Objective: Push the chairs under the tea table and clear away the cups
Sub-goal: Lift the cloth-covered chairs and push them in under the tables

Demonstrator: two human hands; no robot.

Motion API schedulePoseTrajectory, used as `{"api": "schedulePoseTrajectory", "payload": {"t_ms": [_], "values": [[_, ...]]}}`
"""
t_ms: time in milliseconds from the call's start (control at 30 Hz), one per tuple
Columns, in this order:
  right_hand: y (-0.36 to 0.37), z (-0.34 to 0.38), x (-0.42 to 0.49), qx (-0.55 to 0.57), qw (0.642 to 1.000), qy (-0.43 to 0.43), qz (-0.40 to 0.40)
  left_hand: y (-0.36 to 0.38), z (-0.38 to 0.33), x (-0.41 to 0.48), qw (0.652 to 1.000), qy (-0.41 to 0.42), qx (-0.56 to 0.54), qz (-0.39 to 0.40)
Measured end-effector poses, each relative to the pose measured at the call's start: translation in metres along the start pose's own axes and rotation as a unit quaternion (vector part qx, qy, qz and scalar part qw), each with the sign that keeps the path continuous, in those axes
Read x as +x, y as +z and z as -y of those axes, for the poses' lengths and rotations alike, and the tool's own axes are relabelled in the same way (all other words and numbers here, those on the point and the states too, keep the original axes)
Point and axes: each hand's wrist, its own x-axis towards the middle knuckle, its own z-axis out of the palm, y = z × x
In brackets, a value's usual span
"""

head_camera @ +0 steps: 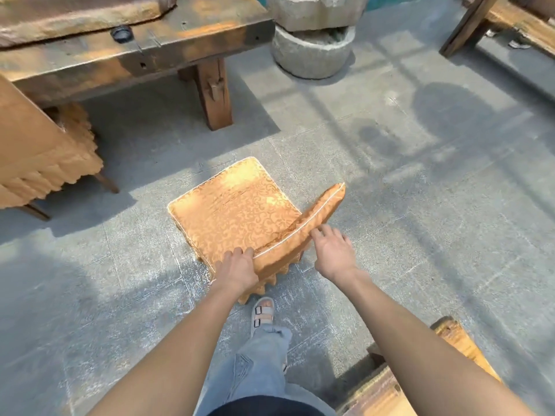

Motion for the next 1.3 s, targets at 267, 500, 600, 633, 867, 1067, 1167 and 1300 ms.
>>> {"api": "schedulePoseTrajectory", "payload": {"t_ms": [267, 500, 600, 633, 867, 1067, 1167, 1300], "values": [[-0.004, -0.04, 0.047, -0.085, 0.996, -0.015, 0.005, 0.011, -0.014, 0.029, 0.998, -0.026, 0.045, 0.037], [-0.017, -0.056, 0.1, -0.147, 0.986, -0.077, 0.019, 0.016, -0.016, 0.033, 0.998, -0.044, 0.046, 0.008], [-0.02, -0.062, 0.123, -0.172, 0.977, -0.122, 0.033, 0.017, -0.019, 0.033, 0.997, -0.054, 0.053, -0.009], [-0.021, -0.064, 0.129, -0.186, 0.972, -0.138, 0.045, 0.018, -0.02, 0.032, 0.997, -0.062, 0.051, -0.015], [-0.007, -0.076, 0.162, -0.253, 0.928, -0.265, 0.073, 0.027, -0.031, 0.035, 0.99, -0.124, 0.03, -0.054], [0.013, -0.081, 0.174, -0.233, 0.891, -0.39, 0.018, 0.04, -0.038, 0.032, 0.98, -0.143, 0.04, -0.129], [0.022, -0.082, 0.176, -0.208, 0.897, -0.389, -0.018, 0.045, -0.036, 0.031, 0.979, -0.124, 0.04, -0.157], [0.026, -0.082, 0.18, -0.195, 0.894, -0.402, -0.028, 0.052, -0.024, 0.037, 0.978, -0.057, 0.055, -0.194]]}}
